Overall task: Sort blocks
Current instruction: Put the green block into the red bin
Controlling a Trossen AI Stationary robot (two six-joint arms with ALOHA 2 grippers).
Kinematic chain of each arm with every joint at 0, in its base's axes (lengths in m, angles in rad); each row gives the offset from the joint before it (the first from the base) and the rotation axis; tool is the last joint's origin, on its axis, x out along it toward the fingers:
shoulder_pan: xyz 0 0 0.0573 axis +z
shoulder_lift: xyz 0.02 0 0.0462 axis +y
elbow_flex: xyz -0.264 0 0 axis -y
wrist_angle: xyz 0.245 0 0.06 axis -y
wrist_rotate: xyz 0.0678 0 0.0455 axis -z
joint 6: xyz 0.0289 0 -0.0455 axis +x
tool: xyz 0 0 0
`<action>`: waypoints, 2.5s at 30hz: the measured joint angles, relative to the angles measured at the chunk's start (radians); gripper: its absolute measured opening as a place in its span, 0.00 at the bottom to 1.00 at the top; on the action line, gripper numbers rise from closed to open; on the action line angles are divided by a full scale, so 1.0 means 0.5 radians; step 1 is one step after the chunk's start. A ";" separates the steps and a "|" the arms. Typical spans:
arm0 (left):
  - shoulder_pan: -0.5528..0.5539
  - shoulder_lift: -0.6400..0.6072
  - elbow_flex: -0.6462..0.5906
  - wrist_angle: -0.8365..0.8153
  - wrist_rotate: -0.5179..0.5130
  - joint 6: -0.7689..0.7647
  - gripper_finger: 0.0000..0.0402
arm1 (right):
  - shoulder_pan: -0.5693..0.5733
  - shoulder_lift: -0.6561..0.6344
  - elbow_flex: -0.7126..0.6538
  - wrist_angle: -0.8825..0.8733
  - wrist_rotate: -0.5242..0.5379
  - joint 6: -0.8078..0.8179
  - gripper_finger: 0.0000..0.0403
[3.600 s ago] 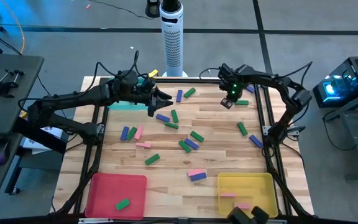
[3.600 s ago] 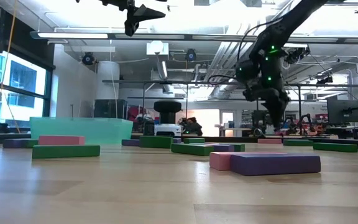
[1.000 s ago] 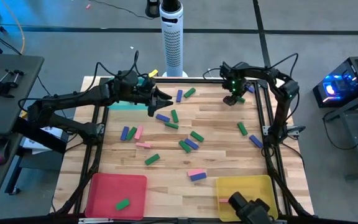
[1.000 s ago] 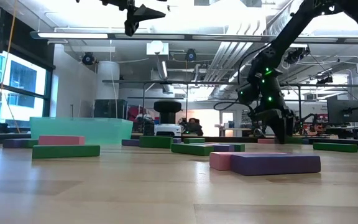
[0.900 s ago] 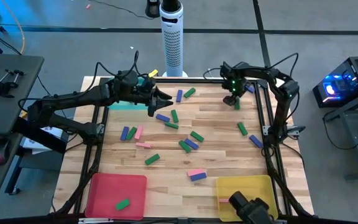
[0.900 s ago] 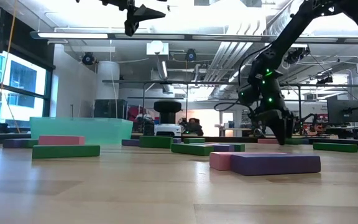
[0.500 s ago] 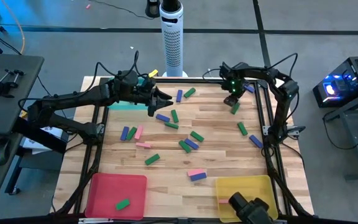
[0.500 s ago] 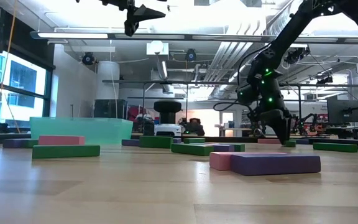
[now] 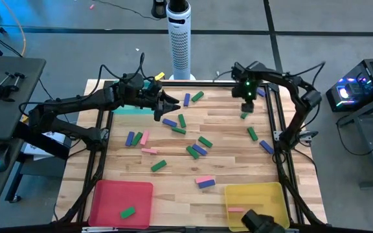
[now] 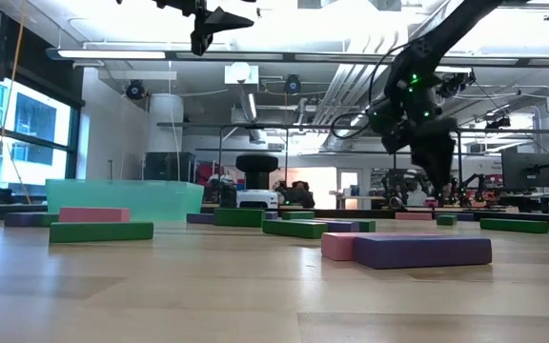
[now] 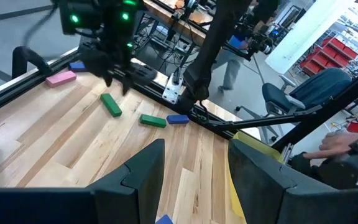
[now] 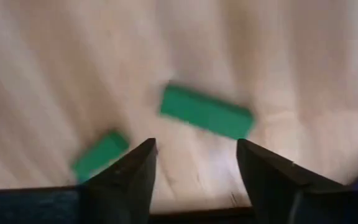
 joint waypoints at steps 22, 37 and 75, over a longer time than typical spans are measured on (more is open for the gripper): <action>0.000 -0.001 0.000 0.000 -0.001 0.000 0.41 | 0.322 -0.024 -0.406 0.650 0.614 -0.596 0.64; 0.000 -0.001 0.000 0.000 -0.001 -0.004 0.41 | 0.424 -0.024 -0.325 0.449 0.752 -0.656 0.64; 0.000 -0.001 0.000 0.014 0.000 0.304 0.41 | 0.316 -0.320 -0.901 1.132 0.366 3.598 0.45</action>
